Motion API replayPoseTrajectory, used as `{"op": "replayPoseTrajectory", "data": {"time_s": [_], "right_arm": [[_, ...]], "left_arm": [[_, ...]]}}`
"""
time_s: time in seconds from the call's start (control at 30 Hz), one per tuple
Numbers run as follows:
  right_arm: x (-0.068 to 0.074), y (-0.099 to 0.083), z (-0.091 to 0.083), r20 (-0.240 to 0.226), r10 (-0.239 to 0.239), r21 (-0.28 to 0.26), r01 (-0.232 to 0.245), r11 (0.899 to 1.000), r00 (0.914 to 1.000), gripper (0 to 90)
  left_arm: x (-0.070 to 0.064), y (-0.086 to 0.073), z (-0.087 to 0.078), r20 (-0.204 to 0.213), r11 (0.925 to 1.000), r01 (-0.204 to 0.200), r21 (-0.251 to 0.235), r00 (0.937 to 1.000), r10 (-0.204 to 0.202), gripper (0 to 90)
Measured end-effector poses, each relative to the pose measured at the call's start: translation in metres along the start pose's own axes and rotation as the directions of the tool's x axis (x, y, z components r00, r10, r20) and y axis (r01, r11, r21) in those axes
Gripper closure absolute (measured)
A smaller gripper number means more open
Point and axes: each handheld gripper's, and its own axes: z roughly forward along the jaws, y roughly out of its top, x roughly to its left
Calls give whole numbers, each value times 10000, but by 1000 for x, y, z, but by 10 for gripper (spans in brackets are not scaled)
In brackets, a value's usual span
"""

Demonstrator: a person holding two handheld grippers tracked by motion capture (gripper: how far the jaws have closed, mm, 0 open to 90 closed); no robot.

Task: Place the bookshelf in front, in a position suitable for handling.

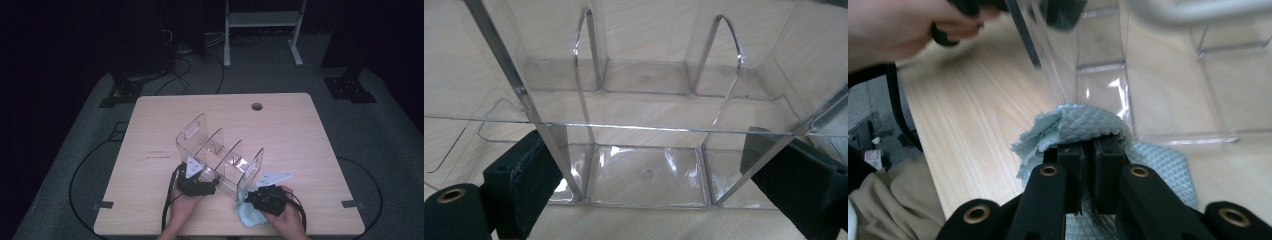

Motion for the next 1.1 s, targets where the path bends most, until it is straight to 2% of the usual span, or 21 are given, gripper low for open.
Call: {"op": "replayPoseTrajectory", "data": {"time_s": [0.13,0.27,0.37,0.43,0.53,0.73,0.83,0.97,1.03,1.1], "right_arm": [[-4,-7,11,-7,85,484,-85,9988,10000,851],[-2,-8,13,-106,190,585,-183,9981,9998,851],[11,-8,14,-540,-305,704,343,9969,9981,851],[13,-5,16,-346,-599,779,624,9950,9976,852],[1,-4,14,-695,43,783,12,9969,9976,852],[-6,-3,11,-529,-119,959,169,9952,9985,851],[-11,-5,7,-67,-98,891,104,9960,9999,851],[-25,-3,3,573,187,721,-229,9971,9982,851],[-33,-3,4,659,465,642,-507,9966,9967,851],[-31,-3,4,595,460,594,-495,9970,9972,851]], "left_arm": [[0,0,0,13,10000,-5,7,10000,5,86],[0,0,0,-18,10000,12,-16,10000,-12,86],[-1,0,0,-9,10000,15,-17,10000,-15,86],[-1,0,0,12,10000,23,6,10000,-23,86],[-1,0,0,-2,10000,7,18,10000,-7,87],[0,0,1,25,10000,2,13,10000,-2,86],[0,0,0,45,10000,-9,23,10000,8,86],[0,0,-1,88,10000,-19,16,10000,18,86],[0,-1,-1,103,10000,-31,17,9999,31,86],[0,-1,-1,113,10000,-19,-6,9999,19,86]]}}
